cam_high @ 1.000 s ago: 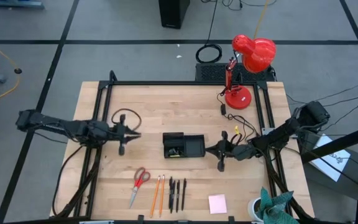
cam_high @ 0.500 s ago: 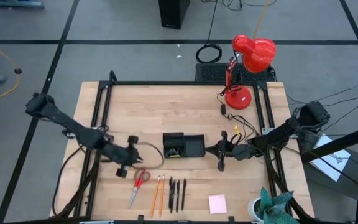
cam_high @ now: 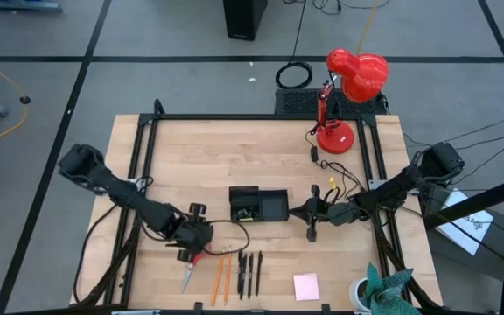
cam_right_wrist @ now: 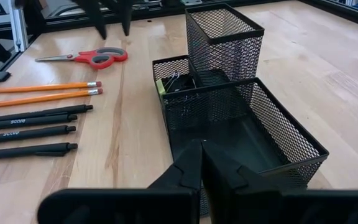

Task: Pick and place office supplies into organizer
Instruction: Put the red scissors into the black desk organizer

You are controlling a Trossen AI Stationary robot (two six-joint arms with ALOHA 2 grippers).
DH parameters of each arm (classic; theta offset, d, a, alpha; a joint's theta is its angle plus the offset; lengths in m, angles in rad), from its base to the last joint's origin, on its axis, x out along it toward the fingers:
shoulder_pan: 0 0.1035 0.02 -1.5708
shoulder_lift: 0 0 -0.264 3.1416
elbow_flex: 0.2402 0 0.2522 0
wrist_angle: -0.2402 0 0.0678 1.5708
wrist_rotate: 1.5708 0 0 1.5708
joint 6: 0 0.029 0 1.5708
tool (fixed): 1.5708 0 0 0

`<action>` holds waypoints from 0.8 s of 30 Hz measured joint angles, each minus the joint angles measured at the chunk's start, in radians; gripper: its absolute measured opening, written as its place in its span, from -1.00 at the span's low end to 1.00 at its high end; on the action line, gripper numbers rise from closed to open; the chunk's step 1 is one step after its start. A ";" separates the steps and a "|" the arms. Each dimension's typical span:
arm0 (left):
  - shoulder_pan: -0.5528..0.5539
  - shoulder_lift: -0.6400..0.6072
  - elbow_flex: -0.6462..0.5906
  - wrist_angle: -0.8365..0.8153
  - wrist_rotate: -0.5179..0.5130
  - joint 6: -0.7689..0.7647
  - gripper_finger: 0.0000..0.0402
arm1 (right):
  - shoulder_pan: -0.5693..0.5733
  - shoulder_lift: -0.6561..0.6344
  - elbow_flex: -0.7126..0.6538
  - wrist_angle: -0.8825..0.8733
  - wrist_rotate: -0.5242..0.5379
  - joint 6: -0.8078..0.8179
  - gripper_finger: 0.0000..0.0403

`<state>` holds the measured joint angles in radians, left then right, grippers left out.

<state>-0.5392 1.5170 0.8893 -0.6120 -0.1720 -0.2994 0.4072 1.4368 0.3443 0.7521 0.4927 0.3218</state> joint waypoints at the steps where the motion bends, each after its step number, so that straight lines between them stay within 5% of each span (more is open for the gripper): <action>1: -0.001 0.011 0.011 -0.003 0.014 -0.002 0.04 | 0.000 0.000 0.000 0.000 0.000 0.000 -0.98; 6: -0.001 0.053 0.038 -0.011 0.048 -0.006 0.18 | 0.000 0.000 0.000 0.000 0.000 0.000 -0.98; 24: -0.004 0.190 0.038 0.043 0.049 -0.002 0.19 | 0.000 0.000 0.000 -0.001 0.000 0.000 -0.98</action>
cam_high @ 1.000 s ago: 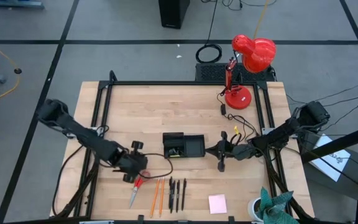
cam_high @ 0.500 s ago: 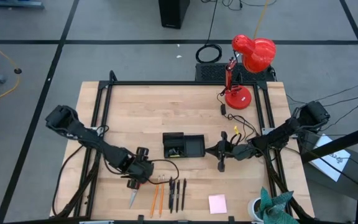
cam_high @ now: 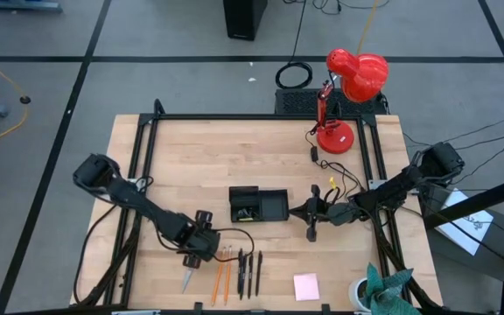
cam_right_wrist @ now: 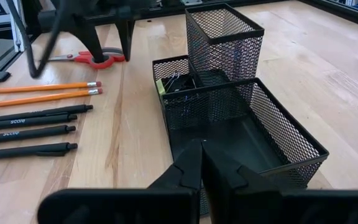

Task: Pick and place office supplies into organizer
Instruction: Put the red scissors into the black desk organizer

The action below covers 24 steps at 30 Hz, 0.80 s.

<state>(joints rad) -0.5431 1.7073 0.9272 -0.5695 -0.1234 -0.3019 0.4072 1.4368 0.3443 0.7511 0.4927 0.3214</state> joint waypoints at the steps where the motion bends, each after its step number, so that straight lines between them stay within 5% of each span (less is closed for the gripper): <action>1: -0.002 0.012 0.001 0.002 -0.001 0.000 0.19 | 0.000 0.000 0.000 0.000 0.000 0.000 -0.98; 11: -0.023 0.058 0.004 0.023 -0.032 0.044 0.13 | 0.000 0.000 0.000 0.000 0.000 0.000 -0.98; 21: -0.029 0.061 0.003 0.039 0.010 0.066 -0.81 | 0.000 0.000 0.000 0.000 0.000 0.000 -0.98; 24: -0.033 0.061 0.003 0.040 -0.007 0.086 -0.92 | 0.000 0.000 0.000 0.000 0.000 0.000 -0.98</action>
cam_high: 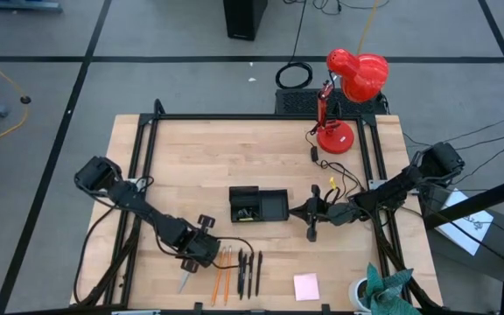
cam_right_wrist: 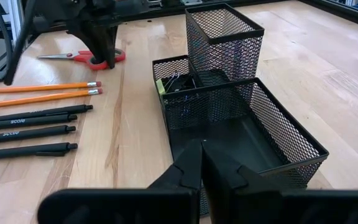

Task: Pick and place office supplies into organizer
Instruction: Put the red scissors into the black desk organizer

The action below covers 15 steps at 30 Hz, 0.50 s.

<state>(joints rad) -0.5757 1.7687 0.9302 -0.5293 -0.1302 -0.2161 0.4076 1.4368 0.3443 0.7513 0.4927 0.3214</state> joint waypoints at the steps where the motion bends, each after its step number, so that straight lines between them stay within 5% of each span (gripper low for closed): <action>1: -0.004 0.000 -0.001 0.000 -0.012 0.005 -0.89 | 0.000 0.000 0.000 0.000 0.000 0.000 -0.98; 6: -0.023 -0.033 -0.006 -0.019 -0.113 0.055 -0.77 | 0.000 0.000 0.000 0.000 0.000 0.000 -0.98; 15: -0.042 -0.212 -0.008 -0.105 -0.364 0.060 -0.95 | 0.000 0.000 0.000 0.001 0.002 0.000 -0.98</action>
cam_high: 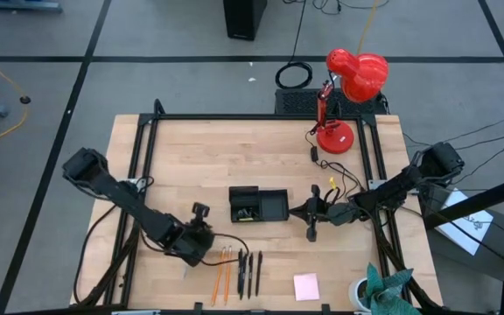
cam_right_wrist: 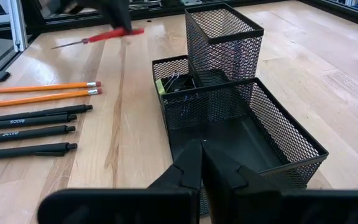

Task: Pick and place office supplies into organizer
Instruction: Put the red scissors into the black desk organizer

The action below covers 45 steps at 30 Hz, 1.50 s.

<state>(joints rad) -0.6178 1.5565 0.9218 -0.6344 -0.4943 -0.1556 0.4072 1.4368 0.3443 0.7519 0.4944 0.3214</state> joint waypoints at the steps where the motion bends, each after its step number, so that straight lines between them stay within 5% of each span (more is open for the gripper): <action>1: 0.000 -0.025 0.004 -0.007 -0.023 0.008 -0.95 | 0.000 0.000 0.000 0.000 0.000 0.000 -0.98; 11: 0.020 -0.098 0.191 -0.044 -0.430 0.312 -0.87 | 0.000 0.000 0.000 0.003 0.001 0.007 -0.98; 20: 0.118 -0.089 0.228 0.283 -0.665 0.772 -0.90 | 0.000 0.000 0.000 0.001 0.001 0.007 -0.98; 29: 0.222 -0.089 0.228 0.546 -0.579 1.194 -0.91 | 0.000 0.000 0.000 0.000 0.002 0.006 -0.98; 34: 0.276 -0.064 0.229 0.670 -0.454 1.303 -0.92 | 0.000 0.000 0.000 0.000 0.002 0.006 -0.98; 45: 0.379 0.122 0.229 0.896 -0.408 1.605 -0.88 | 0.000 0.000 0.000 -0.001 0.002 0.007 -0.98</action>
<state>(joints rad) -0.2388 1.6785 1.1507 0.2614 -0.9021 1.4493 0.4072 1.4368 0.3443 0.7510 0.4962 0.3283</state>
